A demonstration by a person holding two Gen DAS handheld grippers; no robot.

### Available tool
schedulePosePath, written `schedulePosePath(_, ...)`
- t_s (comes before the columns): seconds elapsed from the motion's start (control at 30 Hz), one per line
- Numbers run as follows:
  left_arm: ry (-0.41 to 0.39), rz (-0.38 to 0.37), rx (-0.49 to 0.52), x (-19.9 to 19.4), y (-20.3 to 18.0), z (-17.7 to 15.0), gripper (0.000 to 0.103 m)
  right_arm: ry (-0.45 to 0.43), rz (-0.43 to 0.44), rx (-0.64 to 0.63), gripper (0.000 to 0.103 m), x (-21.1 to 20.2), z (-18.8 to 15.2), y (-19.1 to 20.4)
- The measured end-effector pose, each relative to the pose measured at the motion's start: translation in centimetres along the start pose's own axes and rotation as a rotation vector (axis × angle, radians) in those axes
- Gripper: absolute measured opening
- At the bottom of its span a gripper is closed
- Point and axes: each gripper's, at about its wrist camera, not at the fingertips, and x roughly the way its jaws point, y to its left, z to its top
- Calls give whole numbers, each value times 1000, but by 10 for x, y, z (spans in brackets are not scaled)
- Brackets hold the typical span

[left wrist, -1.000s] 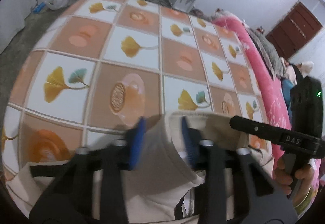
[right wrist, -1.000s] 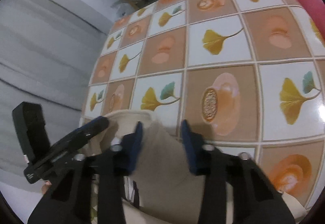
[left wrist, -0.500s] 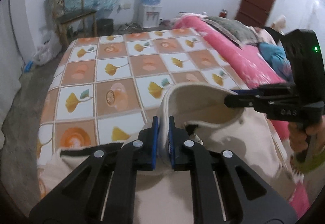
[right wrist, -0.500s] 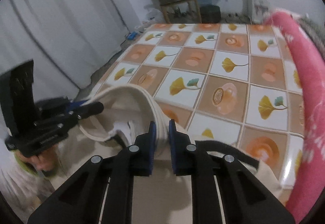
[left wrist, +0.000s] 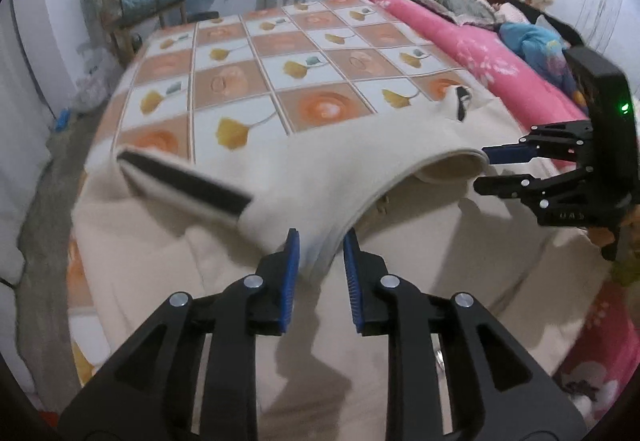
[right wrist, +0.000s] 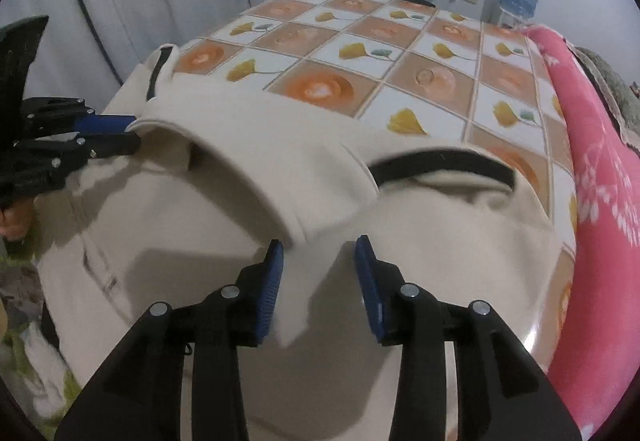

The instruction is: Fold large clothes

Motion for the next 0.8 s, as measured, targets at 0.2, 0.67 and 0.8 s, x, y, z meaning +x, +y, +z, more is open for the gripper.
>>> schedulePosePath(0.2, -157, -99, -65, -44, 20, 12, 22, -146, 131, 123, 38, -50, 18, -23)
schedulePosePath(0.67, 0, 158, 37, 78, -4, 43, 22, -35, 137, 220, 31, 69, 69, 6)
schedulePosePath(0.8, -7, 106, 11, 60, 4, 44, 22, -31, 123, 234, 31, 52, 67, 6)
